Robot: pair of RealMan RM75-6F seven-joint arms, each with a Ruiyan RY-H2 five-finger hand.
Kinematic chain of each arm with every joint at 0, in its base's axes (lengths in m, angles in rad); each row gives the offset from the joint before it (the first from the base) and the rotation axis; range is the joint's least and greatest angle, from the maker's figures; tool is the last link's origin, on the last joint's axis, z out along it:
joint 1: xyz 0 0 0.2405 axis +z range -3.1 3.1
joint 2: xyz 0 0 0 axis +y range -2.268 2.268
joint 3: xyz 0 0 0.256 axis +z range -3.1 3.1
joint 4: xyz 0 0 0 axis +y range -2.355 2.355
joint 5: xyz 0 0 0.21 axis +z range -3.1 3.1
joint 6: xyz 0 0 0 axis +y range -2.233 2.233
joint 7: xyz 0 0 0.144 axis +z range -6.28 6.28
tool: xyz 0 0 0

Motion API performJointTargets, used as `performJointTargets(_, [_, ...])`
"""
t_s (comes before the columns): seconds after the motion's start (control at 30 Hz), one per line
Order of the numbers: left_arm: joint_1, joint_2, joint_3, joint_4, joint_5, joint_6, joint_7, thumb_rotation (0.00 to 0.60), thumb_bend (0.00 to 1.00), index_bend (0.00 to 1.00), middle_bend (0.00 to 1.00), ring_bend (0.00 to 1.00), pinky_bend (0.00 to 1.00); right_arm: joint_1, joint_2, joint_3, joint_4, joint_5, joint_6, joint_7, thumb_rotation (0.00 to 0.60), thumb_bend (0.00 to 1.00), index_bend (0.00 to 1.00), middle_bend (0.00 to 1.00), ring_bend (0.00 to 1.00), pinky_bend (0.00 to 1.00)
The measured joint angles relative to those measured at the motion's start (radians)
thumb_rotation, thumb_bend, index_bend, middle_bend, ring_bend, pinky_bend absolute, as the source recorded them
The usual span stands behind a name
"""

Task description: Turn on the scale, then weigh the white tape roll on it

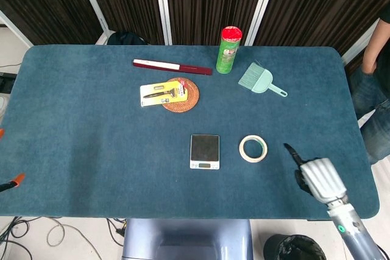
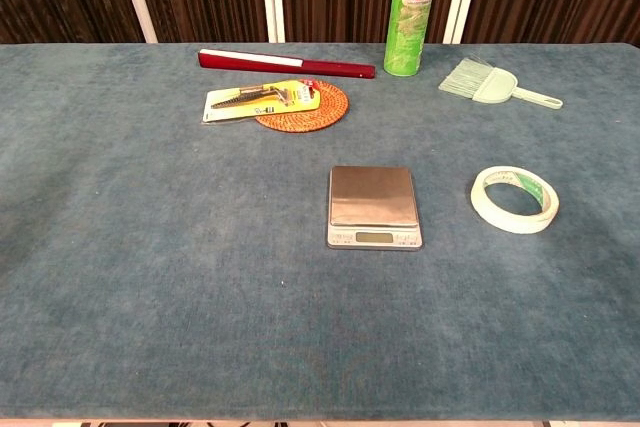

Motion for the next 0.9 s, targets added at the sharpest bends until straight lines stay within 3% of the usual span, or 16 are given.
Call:
performJointTargets(0.43, [-0.004,0.000,-0.002,0.005,-0.011,-0.011,-0.002,0.600,0.03,0.00,0.00,0.00,0.00,0.212,-0.124,0.078,-0.096,0.104,-0.285,-0.258,0.600,0.82,0.05,0.76,0.83,0.76])
performJointTargets(0.9, [-0.006,0.002,-0.003,0.006,-0.016,-0.017,-0.007,0.600,0.03,0.00,0.00,0.00,0.00,0.310,-0.259,0.080,-0.122,0.273,-0.399,-0.489,0.600,0.82,0.06,0.76,0.83,0.76])
